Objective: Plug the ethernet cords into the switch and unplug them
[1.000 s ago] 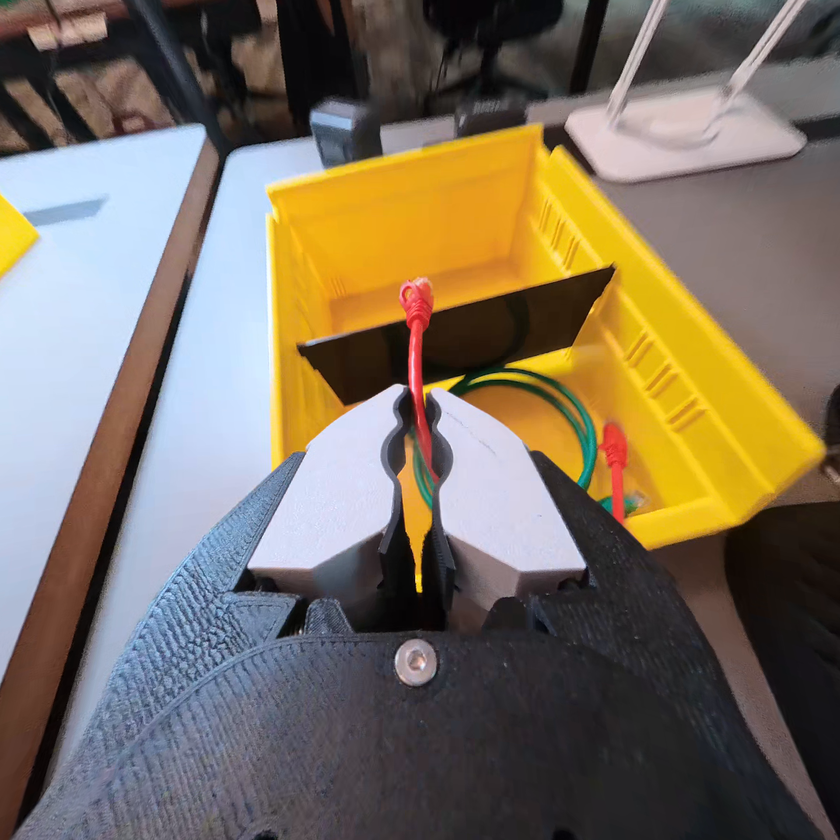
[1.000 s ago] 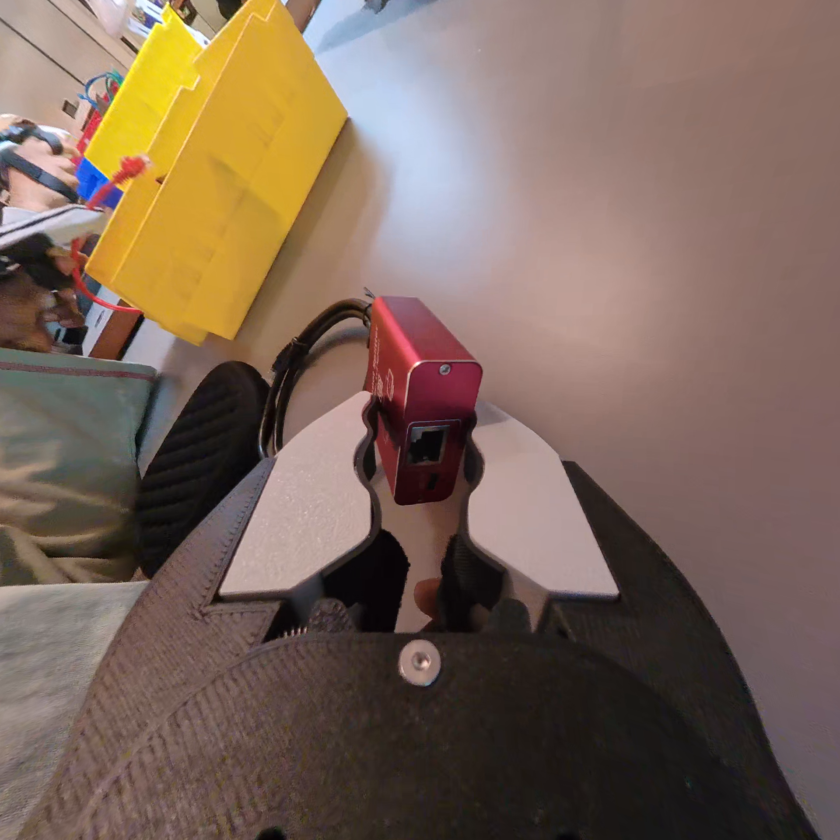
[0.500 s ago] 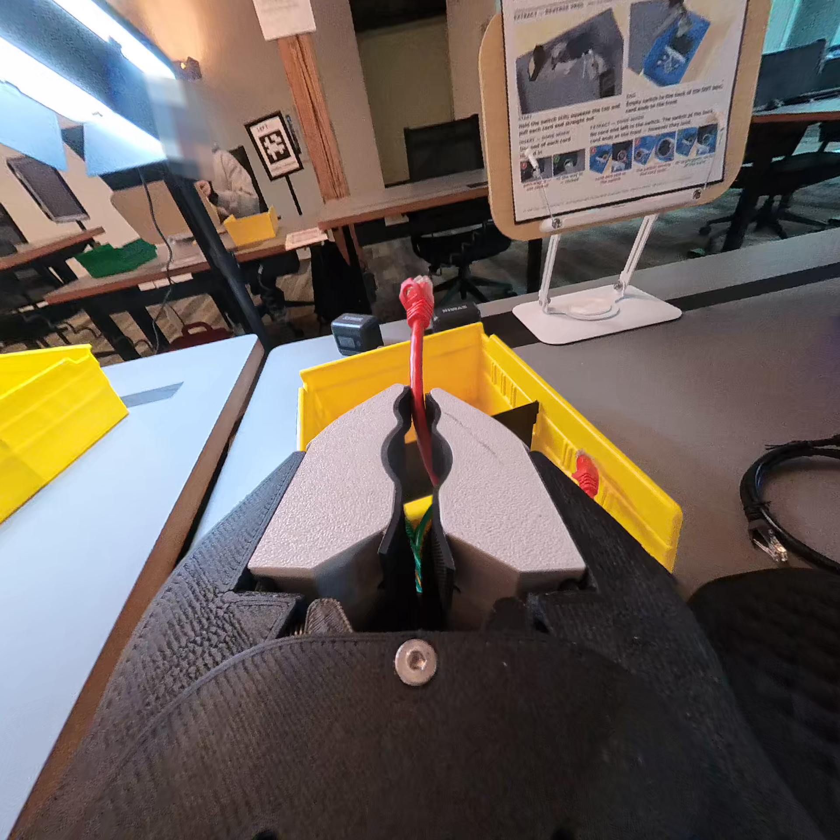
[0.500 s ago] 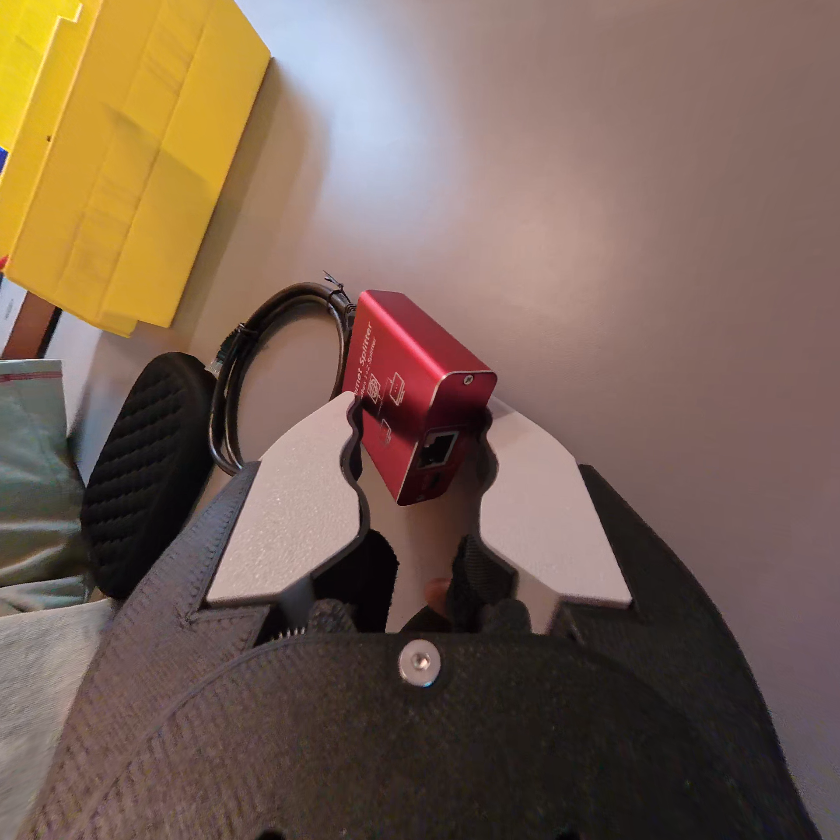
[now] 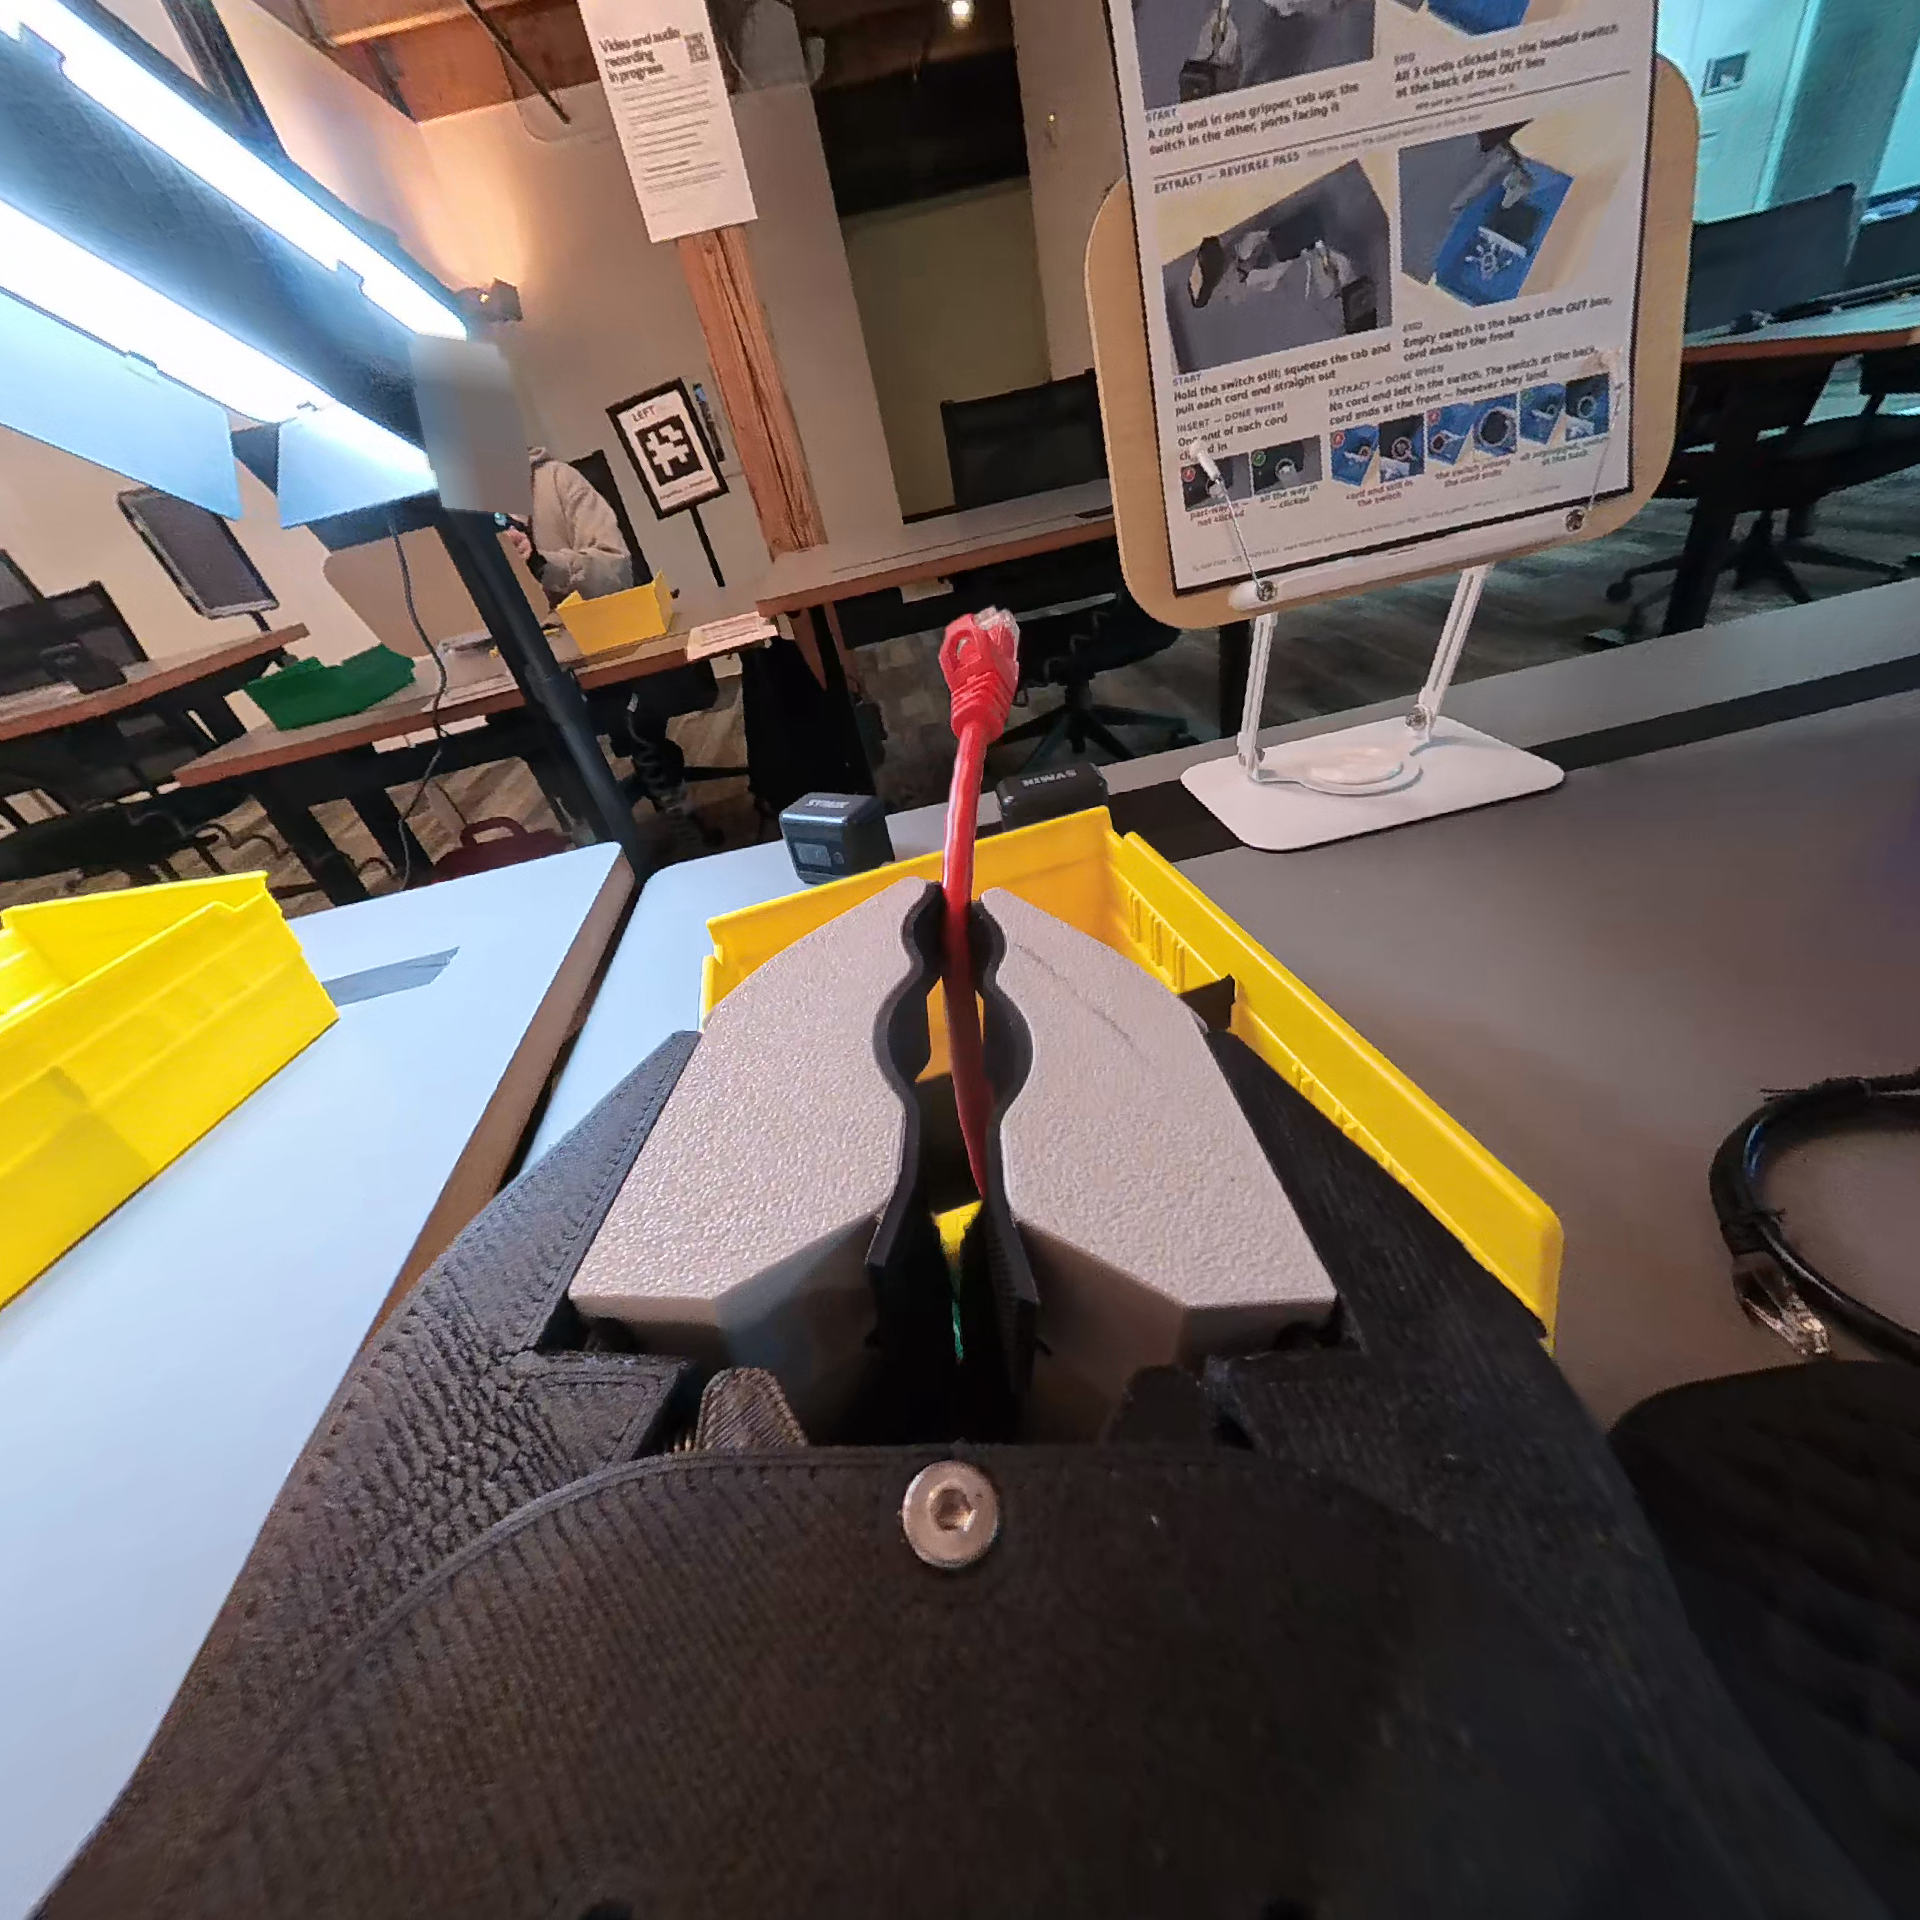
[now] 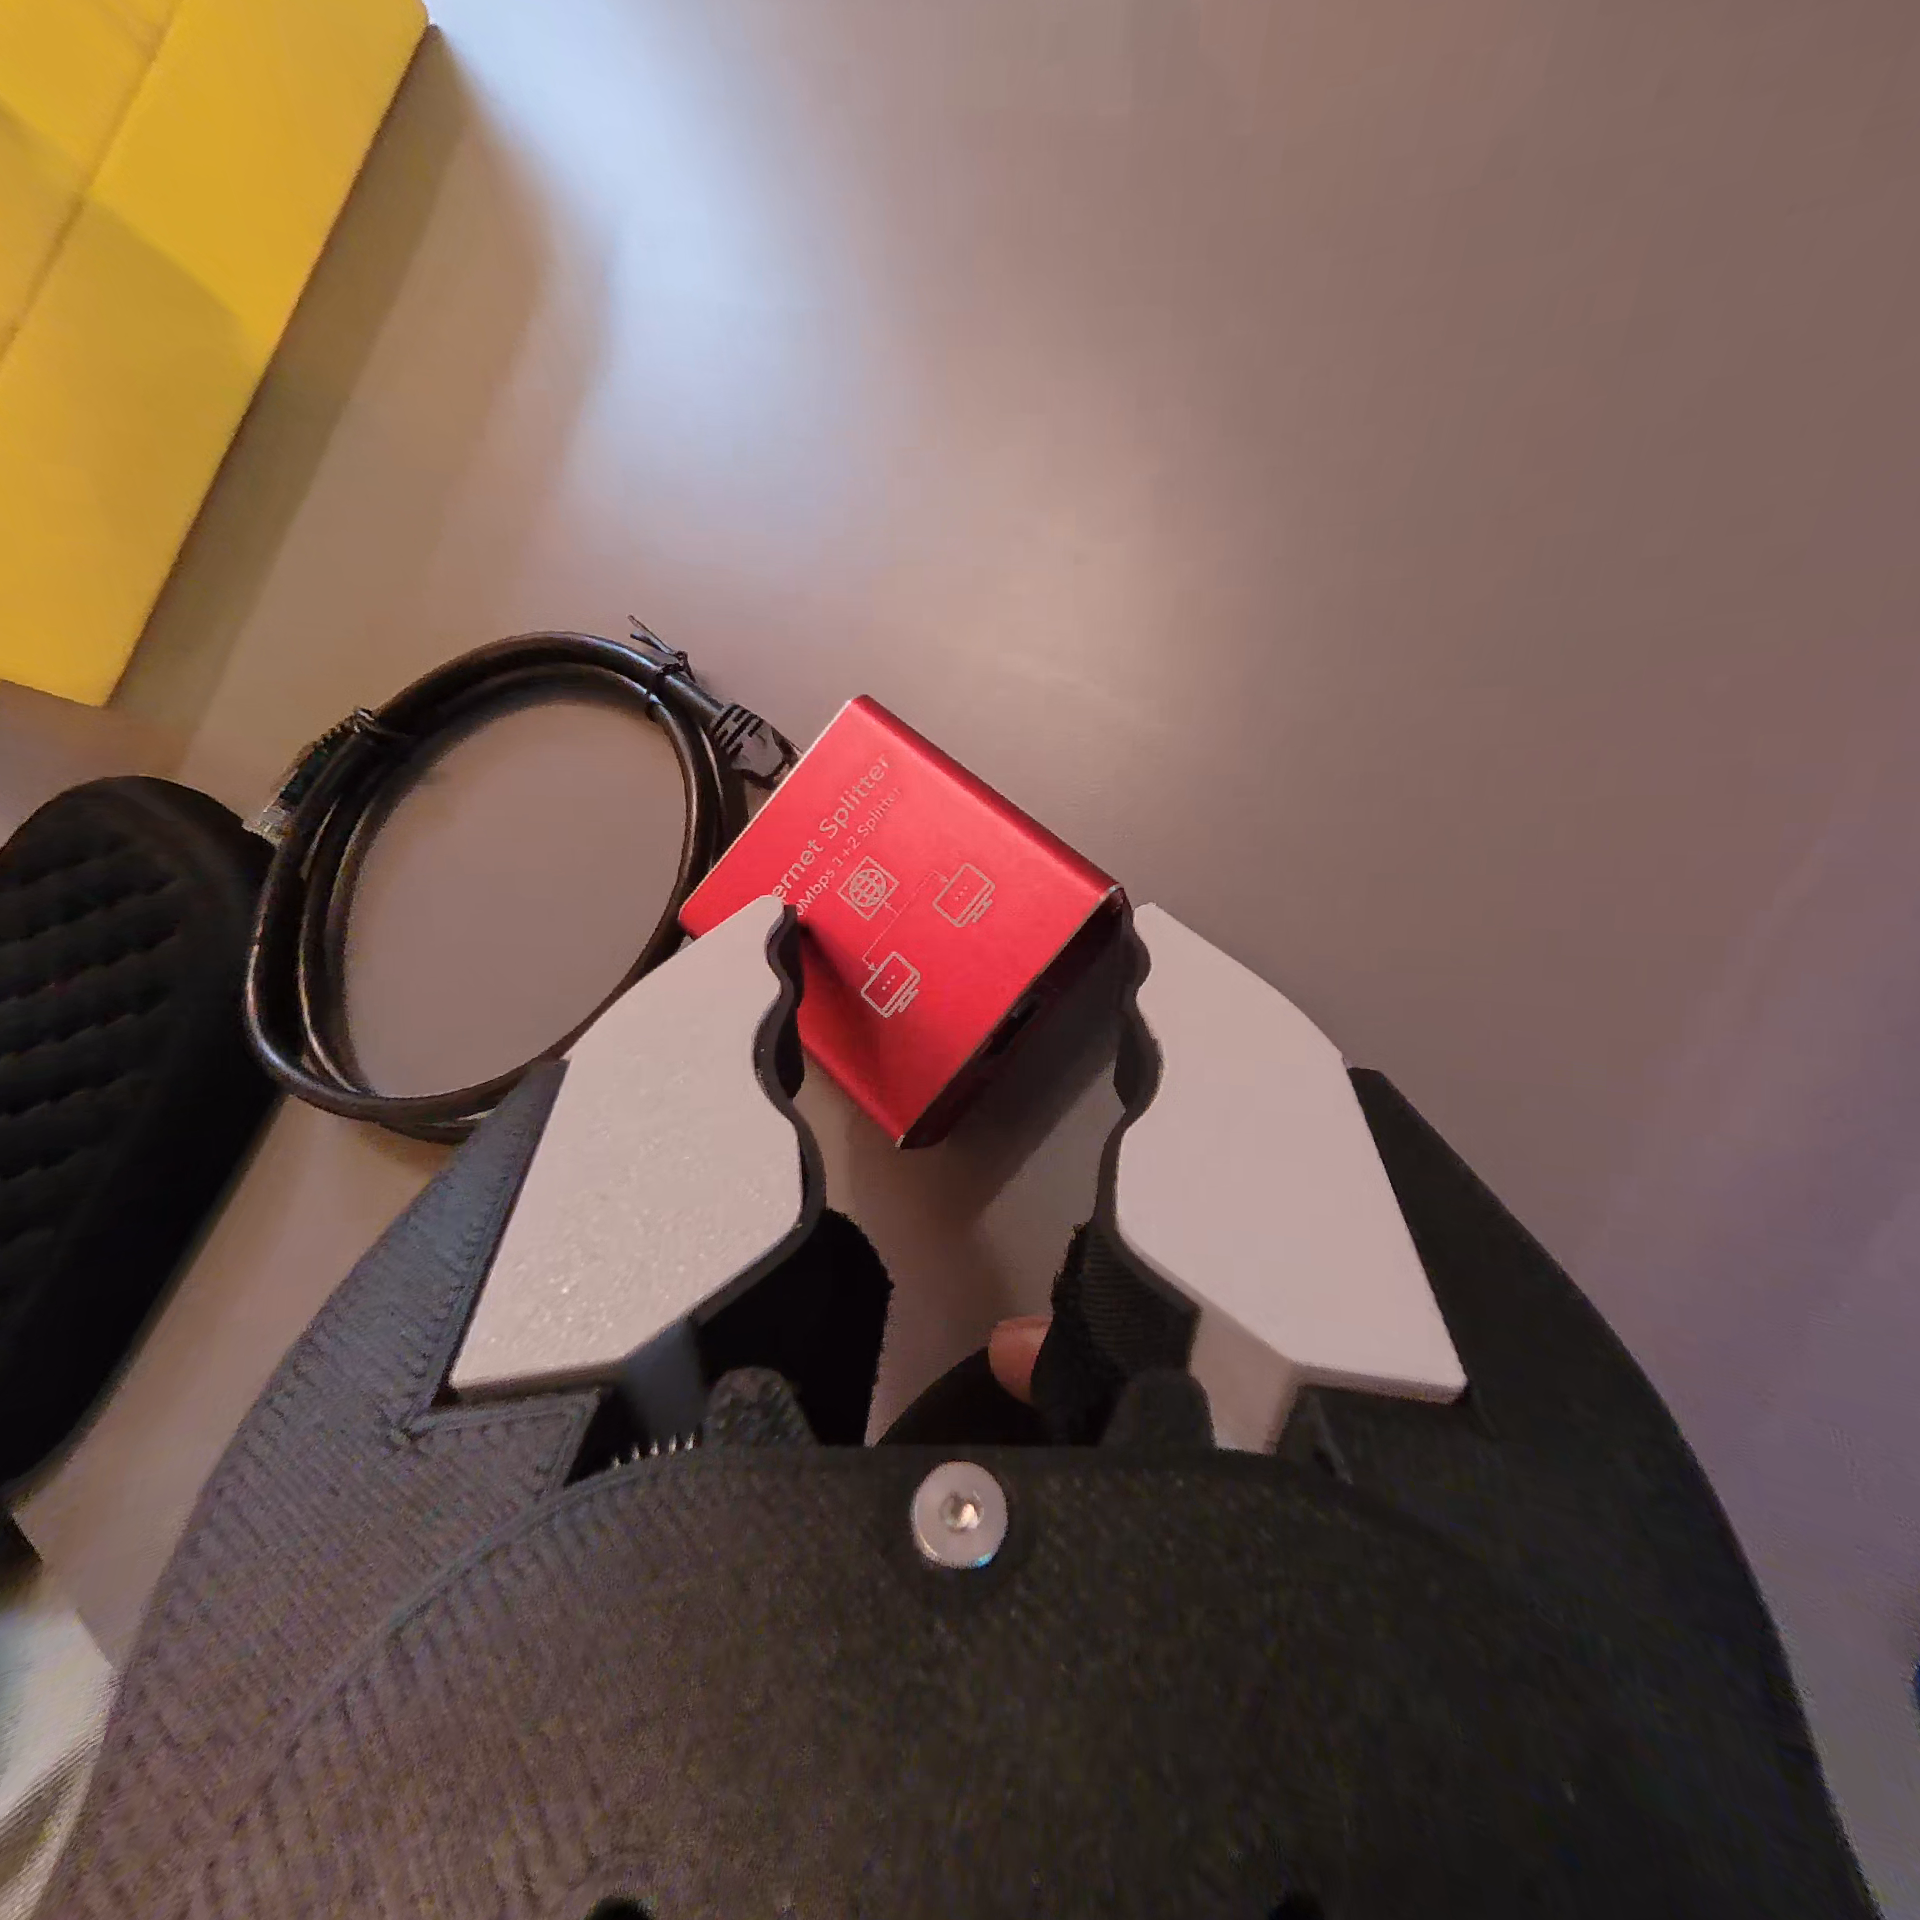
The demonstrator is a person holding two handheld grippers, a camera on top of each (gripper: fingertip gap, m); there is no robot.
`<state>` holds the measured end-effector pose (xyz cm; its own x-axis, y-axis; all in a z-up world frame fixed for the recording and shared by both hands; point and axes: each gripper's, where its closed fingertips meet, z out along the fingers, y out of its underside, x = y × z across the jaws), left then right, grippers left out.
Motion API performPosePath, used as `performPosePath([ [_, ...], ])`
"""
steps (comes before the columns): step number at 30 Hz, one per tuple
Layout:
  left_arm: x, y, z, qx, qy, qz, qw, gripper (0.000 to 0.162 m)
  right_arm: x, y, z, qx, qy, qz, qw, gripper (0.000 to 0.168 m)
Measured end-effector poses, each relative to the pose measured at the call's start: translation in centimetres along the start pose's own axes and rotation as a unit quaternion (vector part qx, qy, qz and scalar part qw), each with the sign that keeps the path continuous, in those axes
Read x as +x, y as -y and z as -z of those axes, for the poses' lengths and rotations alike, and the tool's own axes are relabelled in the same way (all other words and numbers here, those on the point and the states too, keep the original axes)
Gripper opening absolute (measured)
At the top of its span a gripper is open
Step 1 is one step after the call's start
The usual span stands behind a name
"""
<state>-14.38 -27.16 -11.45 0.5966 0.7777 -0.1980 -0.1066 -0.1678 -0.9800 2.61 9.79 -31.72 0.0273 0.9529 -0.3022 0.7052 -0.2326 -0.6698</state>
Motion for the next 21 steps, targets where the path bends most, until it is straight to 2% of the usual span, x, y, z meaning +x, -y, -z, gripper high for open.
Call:
performPosePath([
  [5,0.6,1.2,0.3,0.017,-0.003,-0.012,1.0,0.004,0.5,0.7,0.5,0.021,-0.04,0.041,0.998,0.068],
  [9,2.2,3.3,0.6,0.052,-0.031,-0.015,0.998,0.004,-0.5,5.3,3.8,0.178,-0.063,0.109,0.976,0.07],
  [13,5.5,6.1,0.9,0.086,-0.08,-0.041,0.992,0.004,-5.8,8.9,7.6,0.307,0.053,0.159,0.937,0.07],
  [18,9.9,11.2,2.9,0.155,-0.144,-0.079,0.974,0.004,-11.9,10.6,11.5,0.367,0.2,0.184,0.89,0.064],
  [21,13.6,13.0,4.1,0.177,-0.209,-0.101,0.956,0.004,-15.0,11.0,14.2,0.401,0.274,0.199,0.851,0.061],
])
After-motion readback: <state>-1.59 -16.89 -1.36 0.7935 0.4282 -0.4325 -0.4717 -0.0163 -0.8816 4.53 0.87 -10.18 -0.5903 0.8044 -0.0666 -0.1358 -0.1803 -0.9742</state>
